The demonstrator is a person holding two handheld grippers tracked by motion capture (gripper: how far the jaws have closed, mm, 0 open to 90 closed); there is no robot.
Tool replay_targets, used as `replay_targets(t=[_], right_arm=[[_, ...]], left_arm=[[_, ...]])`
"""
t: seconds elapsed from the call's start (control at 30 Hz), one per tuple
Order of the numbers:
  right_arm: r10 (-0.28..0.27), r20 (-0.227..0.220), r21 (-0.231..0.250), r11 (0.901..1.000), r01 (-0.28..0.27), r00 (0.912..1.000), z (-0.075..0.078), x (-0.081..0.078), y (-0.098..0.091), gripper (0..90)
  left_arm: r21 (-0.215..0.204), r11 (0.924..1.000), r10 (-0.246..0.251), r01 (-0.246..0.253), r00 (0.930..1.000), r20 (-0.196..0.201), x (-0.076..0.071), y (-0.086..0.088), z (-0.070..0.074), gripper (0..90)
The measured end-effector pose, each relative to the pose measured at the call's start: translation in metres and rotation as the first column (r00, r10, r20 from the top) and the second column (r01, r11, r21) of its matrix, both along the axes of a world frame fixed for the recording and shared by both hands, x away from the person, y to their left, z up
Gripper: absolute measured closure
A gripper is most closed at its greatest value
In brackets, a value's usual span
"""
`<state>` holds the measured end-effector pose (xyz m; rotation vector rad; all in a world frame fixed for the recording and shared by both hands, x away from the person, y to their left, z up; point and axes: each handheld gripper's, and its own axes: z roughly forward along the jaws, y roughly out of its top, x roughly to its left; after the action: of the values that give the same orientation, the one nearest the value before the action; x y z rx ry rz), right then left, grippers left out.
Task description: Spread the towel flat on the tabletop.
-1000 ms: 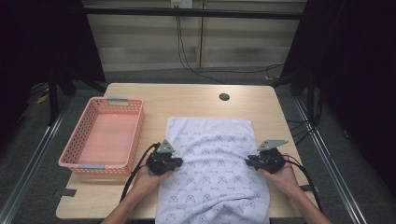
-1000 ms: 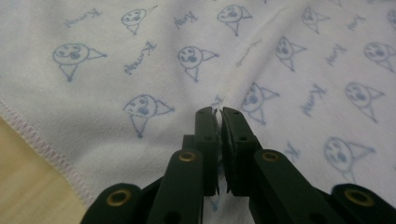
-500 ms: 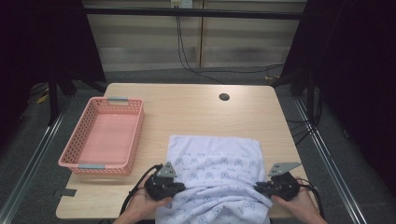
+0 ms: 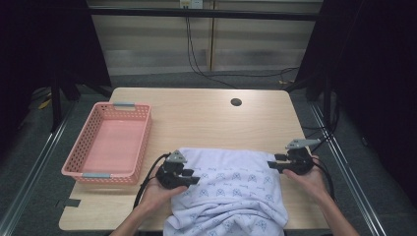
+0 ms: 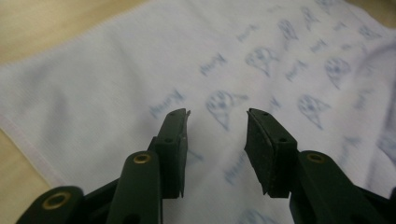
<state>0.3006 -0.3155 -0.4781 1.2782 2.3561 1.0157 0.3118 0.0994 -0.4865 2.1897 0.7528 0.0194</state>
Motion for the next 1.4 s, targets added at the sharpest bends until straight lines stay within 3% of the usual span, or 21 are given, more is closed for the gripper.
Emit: replay_targets(t=[0.07,0.1,0.17,0.23,0.27,0.33,0.37,0.4,0.5,0.57,0.67,0.93,1.0,1.07,1.13,1.2,1.3,1.4], right_arm=[[-0.015,-0.007,-0.006,0.9999,0.014,0.9999,-0.007,0.016,0.000,50.6],[-0.021,-0.010,-0.020,0.9996,0.021,0.9997,-0.011,0.020,0.000,49.4],[-0.036,-0.013,-0.050,0.9981,0.036,0.9993,-0.017,0.024,0.000,47.6],[-0.012,-0.008,-0.052,0.9986,0.012,0.9999,-0.023,0.023,0.000,46.1],[-0.005,-0.006,-0.048,0.9989,0.005,1.0000,-0.023,0.020,0.000,46.2],[0.017,0.001,-0.052,0.9985,-0.017,0.9999,-0.023,0.017,0.002,52.6],[0.020,0.002,-0.052,0.9985,-0.020,0.9998,-0.022,0.016,0.003,57.2],[0.038,0.003,-0.043,0.9984,-0.038,0.9993,-0.022,0.015,0.003,66.4],[0.048,-0.020,-0.010,0.9988,-0.048,0.9986,-0.022,0.016,0.003,80.9],[0.053,-0.025,-0.006,0.9986,-0.053,0.9983,-0.022,0.016,0.003,83.8],[0.045,-0.034,-0.007,0.9990,-0.045,0.9984,-0.021,0.016,0.002,85.0],[0.047,-0.034,0.001,0.9989,-0.047,0.9983,-0.021,0.014,-0.002,84.8],[0.039,-0.038,-0.001,0.9992,-0.039,0.9985,-0.021,0.014,-0.002,84.8],[0.039,-0.040,-0.001,0.9992,-0.039,0.9984,-0.021,0.013,-0.001,84.6],[0.045,-0.035,0.006,0.9990,-0.045,0.9984,-0.022,0.014,-0.002,84.6],[0.044,-0.037,0.006,0.9990,-0.044,0.9983,-0.021,0.014,-0.002,84.5],[0.041,-0.037,0.000,0.9991,-0.041,0.9984,-0.021,0.013,-0.002,84.4],[0.045,-0.040,0.010,0.9990,-0.045,0.9982,-0.022,0.014,-0.002,84.5]], left_arm=[[0.020,0.9997,0.011,-0.011,0.9999,0.007,0.009,-0.004,-0.001,57.8],[0.006,0.9998,0.020,-0.020,0.9997,0.011,0.012,-0.004,-0.002,57.6],[0.006,0.9989,0.047,-0.047,0.9989,-0.004,0.019,-0.004,-0.004,57.4],[0.028,0.9981,0.054,-0.054,0.9985,0.008,0.021,-0.005,-0.004,56.0],[0.017,0.9984,0.054,-0.054,0.9985,0.010,0.022,-0.004,-0.003,55.4],[0.024,0.9966,0.078,-0.079,0.9962,0.038,0.025,-0.003,-0.001,53.9],[0.008,0.9962,0.086,-0.086,0.9954,0.043,0.027,-0.002,0.000,52.4],[0.007,0.9955,0.094,-0.094,0.9943,0.051,0.029,0.000,0.001,52.5],[0.023,0.9903,0.136,-0.137,0.9894,0.051,0.038,0.000,-0.003,49.4],[0.019,0.9888,0.147,-0.148,0.9877,0.054,0.042,-0.001,-0.004,47.2],[0.023,0.9892,0.143,-0.145,0.9877,0.064,0.045,-0.002,-0.005,45.6],[0.016,0.9761,0.215,-0.217,0.9734,0.079,0.055,0.008,-0.011,42.1],[0.032,0.9758,0.213,-0.216,0.9741,0.075,0.056,0.009,-0.012,40.9],[0.049,0.9720,0.224,-0.230,0.9697,0.097,0.055,0.012,-0.012,41.1],[0.051,0.9707,0.230,-0.235,0.9694,0.085,0.056,0.014,-0.013,40.5],[0.050,0.9741,0.216,-0.220,0.9733,0.077,0.056,0.015,-0.017,38.9],[0.048,0.9756,0.210,-0.214,0.9738,0.088,0.056,0.013,-0.017,39.2],[0.043,0.9790,0.194,-0.199,0.9759,0.100,0.057,0.011,-0.018,47.4]])
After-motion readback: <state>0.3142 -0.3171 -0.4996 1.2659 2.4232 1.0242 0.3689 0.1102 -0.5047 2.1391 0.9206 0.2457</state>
